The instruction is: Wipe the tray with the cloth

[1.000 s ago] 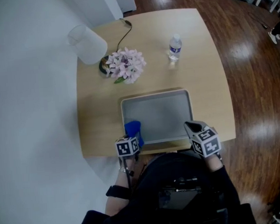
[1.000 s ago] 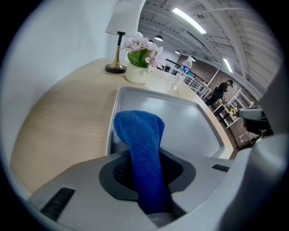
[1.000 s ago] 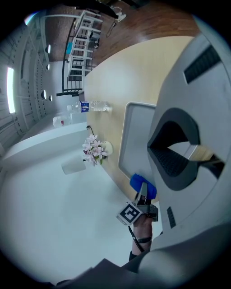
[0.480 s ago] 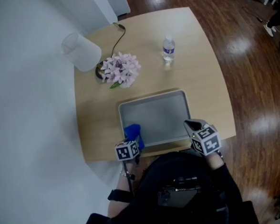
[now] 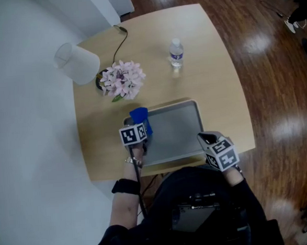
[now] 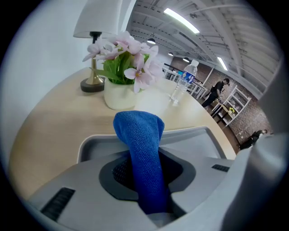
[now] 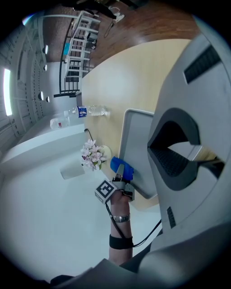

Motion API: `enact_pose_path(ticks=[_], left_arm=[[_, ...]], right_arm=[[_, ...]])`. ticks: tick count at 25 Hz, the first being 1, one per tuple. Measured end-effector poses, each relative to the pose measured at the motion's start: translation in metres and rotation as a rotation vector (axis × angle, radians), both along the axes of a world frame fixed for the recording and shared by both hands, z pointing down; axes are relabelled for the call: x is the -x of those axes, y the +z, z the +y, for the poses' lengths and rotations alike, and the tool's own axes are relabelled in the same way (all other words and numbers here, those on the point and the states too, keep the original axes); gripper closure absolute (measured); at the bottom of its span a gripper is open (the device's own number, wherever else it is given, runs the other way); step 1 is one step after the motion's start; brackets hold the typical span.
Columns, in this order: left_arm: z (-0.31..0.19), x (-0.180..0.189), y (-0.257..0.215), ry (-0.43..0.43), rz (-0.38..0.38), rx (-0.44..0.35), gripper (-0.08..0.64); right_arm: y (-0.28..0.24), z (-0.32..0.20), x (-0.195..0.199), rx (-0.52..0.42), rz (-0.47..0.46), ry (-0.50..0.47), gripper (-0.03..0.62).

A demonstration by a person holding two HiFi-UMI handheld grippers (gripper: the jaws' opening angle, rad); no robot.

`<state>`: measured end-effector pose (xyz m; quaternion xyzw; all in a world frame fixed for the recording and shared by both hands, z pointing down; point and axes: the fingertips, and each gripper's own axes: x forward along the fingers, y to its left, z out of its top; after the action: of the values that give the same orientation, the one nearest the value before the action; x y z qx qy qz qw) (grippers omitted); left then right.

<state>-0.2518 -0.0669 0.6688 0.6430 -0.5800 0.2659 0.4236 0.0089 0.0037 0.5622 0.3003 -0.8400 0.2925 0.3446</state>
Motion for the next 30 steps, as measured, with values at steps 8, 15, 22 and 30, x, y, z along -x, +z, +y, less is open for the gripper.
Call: enact_pose_path(ticks=[8,15,22,30], left_arm=[[-0.008,-0.001,0.009,0.005,-0.02,0.006,0.445],[-0.001,-0.004,0.009,0.006,-0.026,0.01,0.445],[0.066,-0.034,0.007,0.024,0.016,0.02,0.445],[0.153,-0.061,0.011,0.03,0.073,0.055,0.445]], right_arm=[[0.006,-0.004,-0.013,0.023,0.0,0.036,0.588],[0.003,0.005,-0.007,0.011,-0.003,0.016,0.588],[-0.001,0.016,-0.012,-0.002,-0.004,0.032,0.588],[-0.001,0.032,0.003,-0.009,-0.009,0.001,0.588]])
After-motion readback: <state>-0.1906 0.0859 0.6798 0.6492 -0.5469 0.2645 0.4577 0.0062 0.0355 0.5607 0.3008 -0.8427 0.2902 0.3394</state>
